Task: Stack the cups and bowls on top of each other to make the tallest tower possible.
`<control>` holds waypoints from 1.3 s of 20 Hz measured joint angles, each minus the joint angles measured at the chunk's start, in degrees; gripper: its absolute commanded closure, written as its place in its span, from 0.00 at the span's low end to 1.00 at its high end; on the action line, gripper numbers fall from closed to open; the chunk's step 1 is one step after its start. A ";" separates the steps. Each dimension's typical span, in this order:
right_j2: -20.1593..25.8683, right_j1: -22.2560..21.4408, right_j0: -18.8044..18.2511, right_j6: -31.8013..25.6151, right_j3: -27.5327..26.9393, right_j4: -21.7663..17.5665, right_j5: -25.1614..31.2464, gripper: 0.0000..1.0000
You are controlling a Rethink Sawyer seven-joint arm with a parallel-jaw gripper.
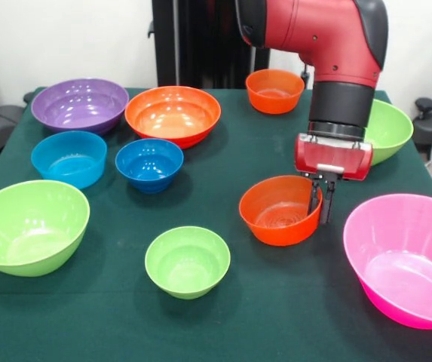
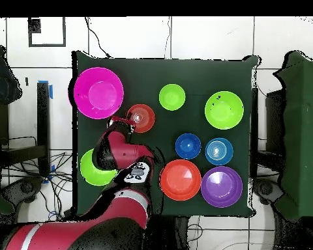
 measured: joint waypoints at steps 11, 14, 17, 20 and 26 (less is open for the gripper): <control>0.07 -4.32 -1.22 0.00 0.56 -1.03 4.70 1.00; 0.05 -5.70 -1.21 0.01 0.57 -1.03 7.26 1.00; -0.63 -6.97 -0.73 0.01 0.51 -0.89 11.36 1.00; -2.59 -7.09 0.86 0.01 -0.22 -0.04 15.83 1.00; -8.32 -6.34 6.11 0.01 -4.42 2.70 29.88 1.00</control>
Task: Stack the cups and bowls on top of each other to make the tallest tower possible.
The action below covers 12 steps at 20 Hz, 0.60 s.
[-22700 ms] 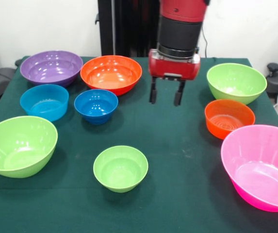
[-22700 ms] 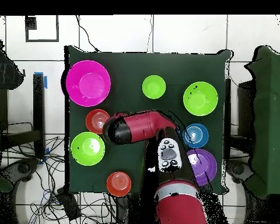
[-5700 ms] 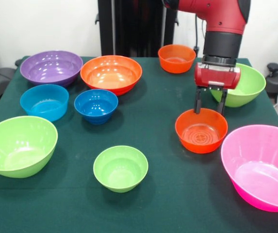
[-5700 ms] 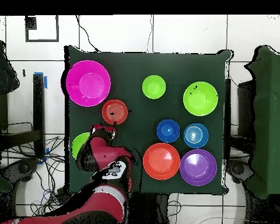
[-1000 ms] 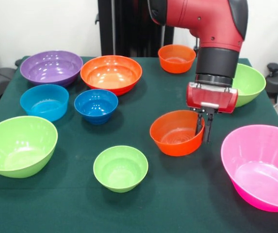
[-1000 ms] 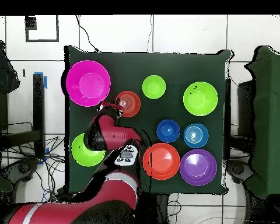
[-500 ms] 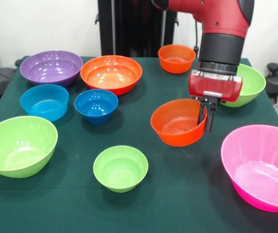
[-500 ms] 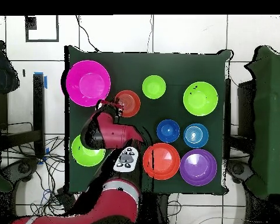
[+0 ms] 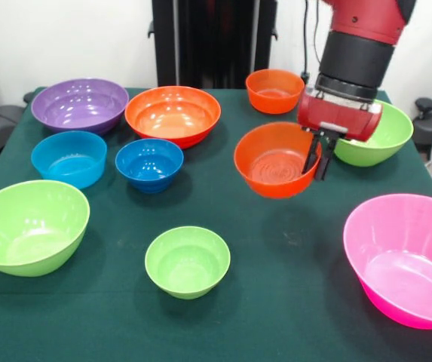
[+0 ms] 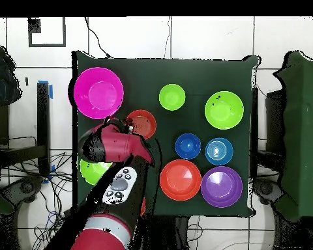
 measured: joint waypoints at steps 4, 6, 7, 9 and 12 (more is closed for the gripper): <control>-2.33 0.02 1.80 0.00 -3.54 0.60 9.04 1.00; -3.35 0.04 1.89 0.00 -5.41 0.58 12.62 1.00; -3.76 0.04 1.80 0.00 -6.09 0.58 13.60 1.00; -4.60 0.05 1.63 0.00 -7.45 0.57 15.55 1.00; -5.45 0.01 1.15 0.00 -8.80 0.56 16.88 1.00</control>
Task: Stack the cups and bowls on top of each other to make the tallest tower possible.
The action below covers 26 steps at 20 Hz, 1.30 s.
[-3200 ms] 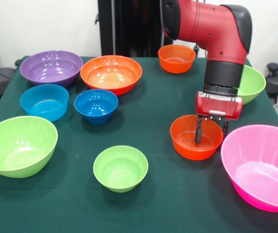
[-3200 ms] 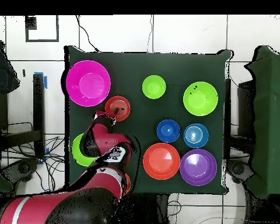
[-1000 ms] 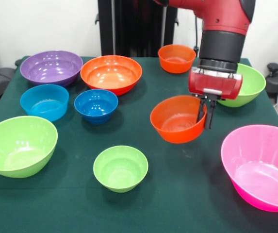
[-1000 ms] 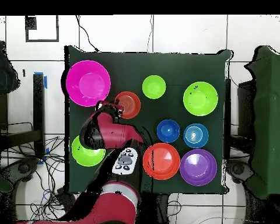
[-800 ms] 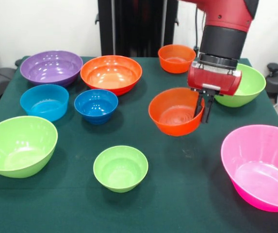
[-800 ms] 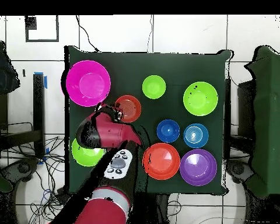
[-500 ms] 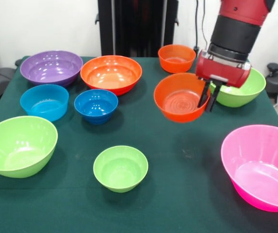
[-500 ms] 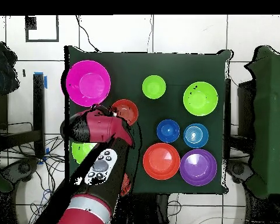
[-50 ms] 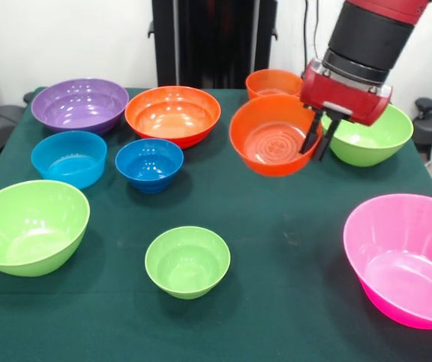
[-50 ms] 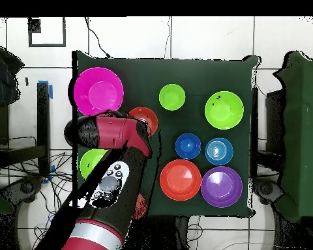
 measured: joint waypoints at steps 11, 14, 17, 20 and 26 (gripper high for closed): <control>-0.61 -1.42 -7.29 0.00 -2.68 -0.02 0.88 1.00; -0.67 -1.78 -9.81 0.00 -2.70 -0.04 0.88 1.00; -0.74 -1.58 -11.11 0.00 -2.95 -0.29 0.89 1.00; -0.94 -1.14 -11.39 0.00 -3.60 -0.99 0.88 1.00; -2.34 0.92 -10.10 0.00 -6.60 -1.60 0.89 1.00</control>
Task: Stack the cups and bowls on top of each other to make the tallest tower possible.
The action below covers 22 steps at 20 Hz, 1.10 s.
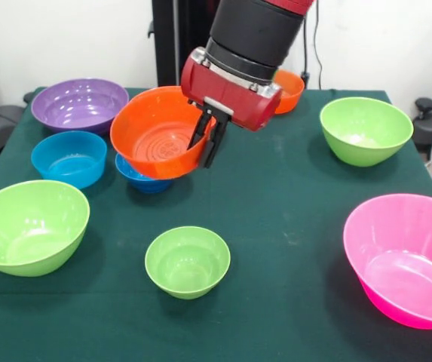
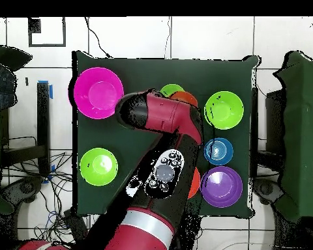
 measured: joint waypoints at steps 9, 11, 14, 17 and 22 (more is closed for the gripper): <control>-4.83 5.46 3.88 0.00 -8.71 0.04 6.84 1.00; -5.55 6.76 4.28 0.00 -10.92 0.06 9.13 1.00; -6.25 8.72 4.47 0.00 -14.32 0.11 12.32 1.00; -6.62 10.25 4.41 0.00 -16.84 0.11 14.12 1.00; -7.02 11.49 4.21 0.00 -18.84 0.11 14.57 1.00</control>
